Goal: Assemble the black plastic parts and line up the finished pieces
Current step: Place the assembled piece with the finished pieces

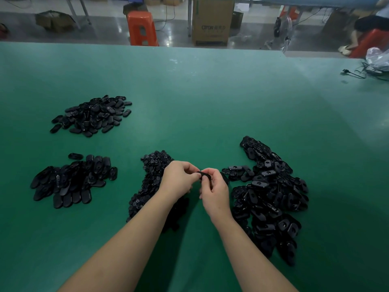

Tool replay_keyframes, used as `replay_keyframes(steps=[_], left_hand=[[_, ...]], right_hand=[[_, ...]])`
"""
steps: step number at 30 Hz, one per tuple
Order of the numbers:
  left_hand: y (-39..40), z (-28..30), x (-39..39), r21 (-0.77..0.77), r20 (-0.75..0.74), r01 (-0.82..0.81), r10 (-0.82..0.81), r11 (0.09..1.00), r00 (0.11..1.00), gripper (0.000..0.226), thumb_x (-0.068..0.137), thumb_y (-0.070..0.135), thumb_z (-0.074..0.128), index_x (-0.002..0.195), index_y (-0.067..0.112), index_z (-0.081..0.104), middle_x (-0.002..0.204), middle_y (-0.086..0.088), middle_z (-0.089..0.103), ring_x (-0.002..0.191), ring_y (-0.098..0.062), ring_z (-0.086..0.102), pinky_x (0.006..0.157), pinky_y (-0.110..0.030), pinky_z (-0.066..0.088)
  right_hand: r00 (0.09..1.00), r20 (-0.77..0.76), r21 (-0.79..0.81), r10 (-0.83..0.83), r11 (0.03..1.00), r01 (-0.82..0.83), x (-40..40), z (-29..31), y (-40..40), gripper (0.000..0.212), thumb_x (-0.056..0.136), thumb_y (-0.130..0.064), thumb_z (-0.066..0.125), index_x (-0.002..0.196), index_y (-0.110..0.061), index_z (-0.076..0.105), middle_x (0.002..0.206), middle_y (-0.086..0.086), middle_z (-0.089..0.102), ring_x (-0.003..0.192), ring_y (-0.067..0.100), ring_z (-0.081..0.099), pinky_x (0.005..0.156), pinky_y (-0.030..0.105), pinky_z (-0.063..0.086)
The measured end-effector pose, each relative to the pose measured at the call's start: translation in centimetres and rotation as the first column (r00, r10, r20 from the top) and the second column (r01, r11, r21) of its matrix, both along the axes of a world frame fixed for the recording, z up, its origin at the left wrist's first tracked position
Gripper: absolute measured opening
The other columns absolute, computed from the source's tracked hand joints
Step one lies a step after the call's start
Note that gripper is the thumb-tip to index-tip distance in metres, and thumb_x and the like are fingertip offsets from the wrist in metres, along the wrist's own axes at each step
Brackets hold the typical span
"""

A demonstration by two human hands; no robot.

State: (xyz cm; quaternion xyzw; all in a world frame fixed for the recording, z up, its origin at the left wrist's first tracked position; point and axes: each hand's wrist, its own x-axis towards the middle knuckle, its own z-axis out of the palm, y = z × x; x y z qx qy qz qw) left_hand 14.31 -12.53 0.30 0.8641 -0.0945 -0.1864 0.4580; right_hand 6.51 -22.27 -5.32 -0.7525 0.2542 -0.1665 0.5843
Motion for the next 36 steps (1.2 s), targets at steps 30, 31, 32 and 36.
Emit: replay_keyframes(steps=[30,31,32,36], left_hand=[[0.2,0.3,-1.0,0.23,0.225,0.053,-0.106,0.972,0.969,0.012,0.093,0.015,0.062,0.095,0.016,0.074,0.084,0.005,0.067,0.076,-0.01,0.058,0.069,-0.02,0.04],[0.3,0.3,-0.9,0.232,0.226,0.056,-0.109,0.971,0.968,0.012,0.093,0.015,0.062,0.096,0.016,0.074,0.084,0.005,0.067,0.077,-0.01,0.059,0.07,-0.02,0.04],[0.4,0.3,-0.8,0.232,0.228,0.057,-0.111,0.971,0.967,0.012,0.093,0.015,0.063,0.096,0.016,0.074,0.084,0.006,0.067,0.077,-0.01,0.059,0.07,-0.02,0.04],[0.5,0.1,-0.9,0.239,0.244,0.057,-0.117,0.969,0.963,0.011,0.093,0.015,0.064,0.094,0.017,0.075,0.085,0.004,0.07,0.077,-0.01,0.059,0.07,-0.021,0.041]], right_hand=[[0.999,-0.002,-0.054,0.054,0.997,-0.054,-0.1,0.2,0.0,0.02,0.1,-0.012,0.056,0.099,-0.031,0.062,0.098,-0.01,0.072,0.093,0.009,0.067,0.086,0.038,0.055],[0.998,-0.006,-0.058,0.06,0.997,-0.06,-0.1,0.2,0.1,0.022,0.1,-0.012,0.056,0.098,-0.034,0.061,0.097,-0.01,0.072,0.093,0.009,0.067,0.086,0.038,0.055],[0.998,-0.007,-0.064,0.064,0.996,-0.064,-0.1,0.2,0.1,0.024,0.1,-0.012,0.056,0.097,-0.035,0.06,0.097,-0.01,0.072,0.093,0.009,0.067,0.087,0.038,0.055],[0.998,-0.003,-0.074,0.066,0.995,-0.066,0.0,0.2,0.1,0.024,0.101,-0.013,0.056,0.096,-0.037,0.059,0.097,-0.011,0.071,0.093,0.008,0.066,0.086,0.038,0.055]])
